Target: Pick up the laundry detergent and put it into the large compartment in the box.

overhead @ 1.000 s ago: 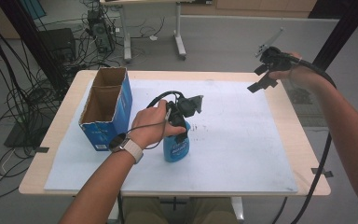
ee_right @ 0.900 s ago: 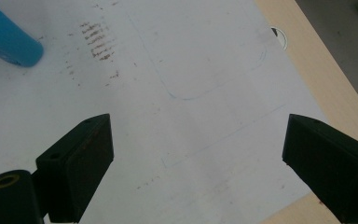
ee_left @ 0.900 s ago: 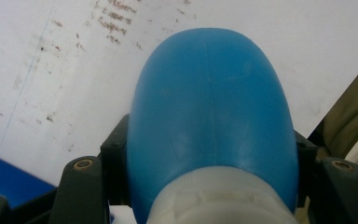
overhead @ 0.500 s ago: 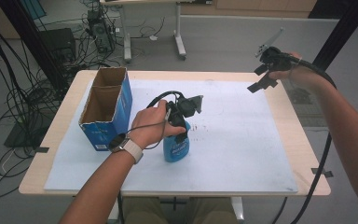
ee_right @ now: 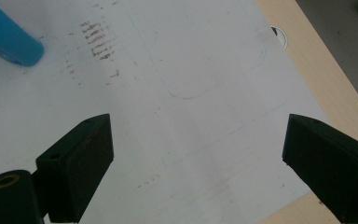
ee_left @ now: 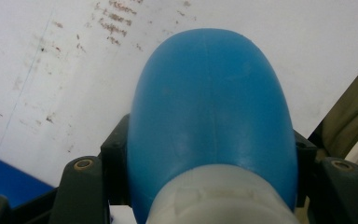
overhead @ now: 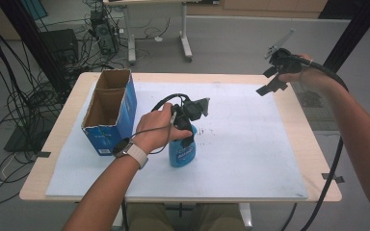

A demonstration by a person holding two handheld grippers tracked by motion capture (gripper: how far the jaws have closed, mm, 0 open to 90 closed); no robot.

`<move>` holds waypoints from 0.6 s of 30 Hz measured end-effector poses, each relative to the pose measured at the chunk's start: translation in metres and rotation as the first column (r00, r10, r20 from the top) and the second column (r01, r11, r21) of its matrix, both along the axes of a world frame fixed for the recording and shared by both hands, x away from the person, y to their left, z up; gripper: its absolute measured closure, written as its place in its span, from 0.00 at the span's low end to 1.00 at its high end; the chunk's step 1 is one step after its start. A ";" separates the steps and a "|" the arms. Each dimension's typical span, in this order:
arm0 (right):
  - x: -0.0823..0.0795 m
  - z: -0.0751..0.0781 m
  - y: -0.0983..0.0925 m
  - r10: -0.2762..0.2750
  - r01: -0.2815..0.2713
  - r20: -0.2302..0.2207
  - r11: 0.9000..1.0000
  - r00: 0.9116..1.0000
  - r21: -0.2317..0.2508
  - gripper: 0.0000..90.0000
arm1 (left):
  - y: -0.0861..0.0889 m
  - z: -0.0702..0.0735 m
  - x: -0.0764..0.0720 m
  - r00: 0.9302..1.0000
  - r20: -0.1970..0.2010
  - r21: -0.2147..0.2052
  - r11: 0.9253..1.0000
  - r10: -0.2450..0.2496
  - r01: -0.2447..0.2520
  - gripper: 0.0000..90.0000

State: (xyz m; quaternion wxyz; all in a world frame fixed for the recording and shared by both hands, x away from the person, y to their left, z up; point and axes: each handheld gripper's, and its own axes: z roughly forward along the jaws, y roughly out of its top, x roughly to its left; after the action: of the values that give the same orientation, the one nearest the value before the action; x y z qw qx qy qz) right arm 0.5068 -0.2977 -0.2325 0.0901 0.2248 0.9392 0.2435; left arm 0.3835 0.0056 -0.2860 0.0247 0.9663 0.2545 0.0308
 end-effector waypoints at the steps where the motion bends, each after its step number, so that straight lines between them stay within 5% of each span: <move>1: 0.000 0.000 0.000 0.001 -0.001 0.000 1.000 1.000 0.000 0.09 | 0.000 0.000 0.000 1.000 0.001 -0.001 1.000 -0.001 0.001 0.42; 18: -0.006 0.001 -0.005 -0.004 0.004 0.010 1.000 1.000 0.010 0.09 | 0.001 0.009 -0.008 0.999 0.012 0.014 0.999 0.031 -0.032 0.42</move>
State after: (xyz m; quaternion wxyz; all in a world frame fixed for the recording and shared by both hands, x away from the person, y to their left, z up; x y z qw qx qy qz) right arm 0.5012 -0.3025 -0.2315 0.0940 0.2258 0.9371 0.2491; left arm 0.3757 0.0069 -0.2774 0.0190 0.9621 0.2693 0.0388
